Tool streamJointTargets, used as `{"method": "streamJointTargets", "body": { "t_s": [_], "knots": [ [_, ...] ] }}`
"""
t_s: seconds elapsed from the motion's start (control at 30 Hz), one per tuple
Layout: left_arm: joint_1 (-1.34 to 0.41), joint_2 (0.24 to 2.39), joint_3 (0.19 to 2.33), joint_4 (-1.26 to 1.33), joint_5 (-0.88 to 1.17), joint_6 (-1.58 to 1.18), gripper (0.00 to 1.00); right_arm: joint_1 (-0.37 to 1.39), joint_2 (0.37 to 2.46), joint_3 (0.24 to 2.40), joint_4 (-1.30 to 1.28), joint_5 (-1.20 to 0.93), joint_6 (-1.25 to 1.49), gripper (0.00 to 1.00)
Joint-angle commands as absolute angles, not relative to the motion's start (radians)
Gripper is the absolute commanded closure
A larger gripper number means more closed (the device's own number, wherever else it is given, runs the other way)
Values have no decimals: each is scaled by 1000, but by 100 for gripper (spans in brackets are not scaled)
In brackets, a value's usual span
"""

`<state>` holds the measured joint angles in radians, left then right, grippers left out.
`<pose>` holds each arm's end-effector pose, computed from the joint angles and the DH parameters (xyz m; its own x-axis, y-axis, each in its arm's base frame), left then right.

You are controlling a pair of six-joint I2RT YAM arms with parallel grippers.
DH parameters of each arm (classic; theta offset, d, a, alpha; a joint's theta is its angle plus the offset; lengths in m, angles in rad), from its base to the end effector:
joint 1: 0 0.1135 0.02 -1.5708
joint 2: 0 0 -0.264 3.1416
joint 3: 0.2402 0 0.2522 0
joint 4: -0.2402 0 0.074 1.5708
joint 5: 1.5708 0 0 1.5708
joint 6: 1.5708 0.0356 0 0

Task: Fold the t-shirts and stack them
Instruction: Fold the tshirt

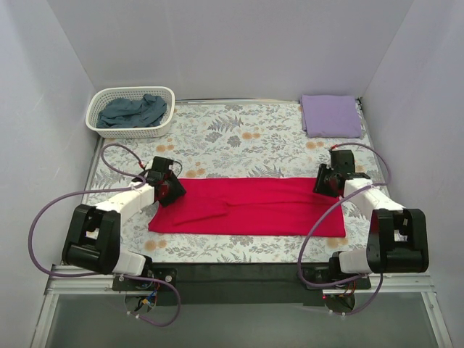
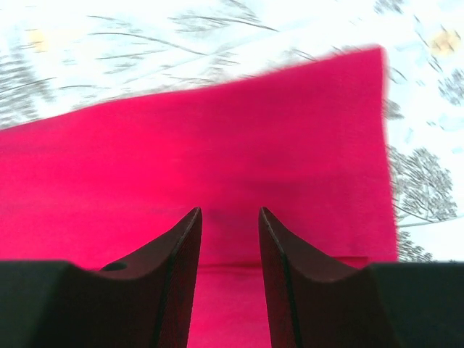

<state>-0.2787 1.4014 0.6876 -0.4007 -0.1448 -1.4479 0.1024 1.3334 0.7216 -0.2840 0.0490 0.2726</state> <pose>0.2399 -0.0633 0.1606 -0.3153 -0.9313 -0.1826 -0.8307 0.3639 -0.4214 0.2602 0.0250 0.1930 -0.7672 0.1915 -0.6121 0.1401 0.9814 0.1314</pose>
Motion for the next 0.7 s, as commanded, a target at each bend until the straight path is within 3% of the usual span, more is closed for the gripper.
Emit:
{"method": "streamJointTargets", "body": {
  "t_s": [0.0,0.37,0.57,0.67],
  "knots": [
    [-230,1446,692,-364,-149,-1443,55,26,1386,683,-242,26,350,62],
    [-166,1585,843,-406,-178,-1339,51,-92,1338,608,-258,63,367,63],
    [-187,1496,929,-463,-196,-1290,38,-38,1183,594,-273,8,310,62],
    [-242,1439,963,-512,-254,-1299,37,55,1115,604,-276,-51,278,60]
  ]
}}
